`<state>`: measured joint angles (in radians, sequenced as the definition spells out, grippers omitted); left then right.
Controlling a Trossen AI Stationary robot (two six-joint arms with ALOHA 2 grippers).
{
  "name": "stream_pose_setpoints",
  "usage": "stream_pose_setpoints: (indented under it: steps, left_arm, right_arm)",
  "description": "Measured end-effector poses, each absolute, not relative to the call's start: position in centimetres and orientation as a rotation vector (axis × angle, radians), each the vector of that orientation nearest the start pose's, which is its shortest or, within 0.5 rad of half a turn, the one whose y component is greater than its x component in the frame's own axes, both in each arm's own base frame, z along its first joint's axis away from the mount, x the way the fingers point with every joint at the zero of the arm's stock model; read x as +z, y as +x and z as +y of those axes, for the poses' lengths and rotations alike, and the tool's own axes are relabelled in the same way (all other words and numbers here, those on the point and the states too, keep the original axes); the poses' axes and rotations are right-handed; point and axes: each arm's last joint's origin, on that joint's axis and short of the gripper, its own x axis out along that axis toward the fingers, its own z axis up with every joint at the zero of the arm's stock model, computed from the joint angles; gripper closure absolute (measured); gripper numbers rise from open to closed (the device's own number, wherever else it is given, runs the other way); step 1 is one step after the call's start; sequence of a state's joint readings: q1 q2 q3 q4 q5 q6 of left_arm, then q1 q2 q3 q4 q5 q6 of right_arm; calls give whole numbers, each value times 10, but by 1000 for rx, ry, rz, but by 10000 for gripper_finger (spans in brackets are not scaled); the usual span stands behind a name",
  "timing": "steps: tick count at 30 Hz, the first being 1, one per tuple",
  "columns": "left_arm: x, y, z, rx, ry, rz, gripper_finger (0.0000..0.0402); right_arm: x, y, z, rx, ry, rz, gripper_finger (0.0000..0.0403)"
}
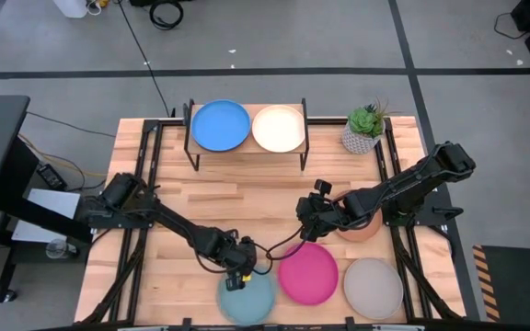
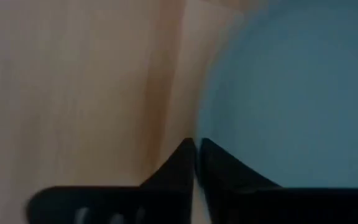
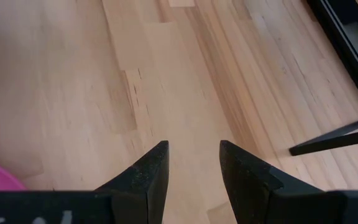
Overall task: Place and stack plates onto a shelf
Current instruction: Stack the light blue plate on top of the light brown plate on the shelf
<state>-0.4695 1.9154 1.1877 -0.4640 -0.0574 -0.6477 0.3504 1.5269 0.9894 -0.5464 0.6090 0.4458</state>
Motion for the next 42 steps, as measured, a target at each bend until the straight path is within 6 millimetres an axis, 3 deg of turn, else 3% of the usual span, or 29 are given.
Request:
stream_pose_setpoints:
  steps: [4, 8, 11, 18, 26, 32, 37, 42]
  left_arm:
    - [156, 325, -157, 27, -226, 1254, 386]
    - [202, 319, -140, 91, -136, 1238, 386]
    - [238, 309, -117, 194, -48, 1220, 386]
    - [309, 299, -31, 385, -13, 1071, 386]
    - [362, 312, 69, 429, -54, 855, 387]
    - [377, 314, 138, 505, -96, 801, 387]
    - [358, 324, 191, 494, -197, 811, 387]
    - [349, 342, 222, 457, -221, 788, 387]
  right_arm:
    - [212, 280, 85, -435, -93, 880, 254]
    - [212, 279, 85, -433, -96, 890, 254]
    - [211, 277, 87, -435, -96, 901, 254]
    - [212, 273, 98, -428, -115, 873, 254]
    - [208, 265, 109, -451, -175, 851, 254]
    - [198, 259, 105, -466, -190, 885, 254]
    - [200, 256, 102, -500, -217, 883, 254]
    - [214, 249, 97, -532, -213, 833, 254]
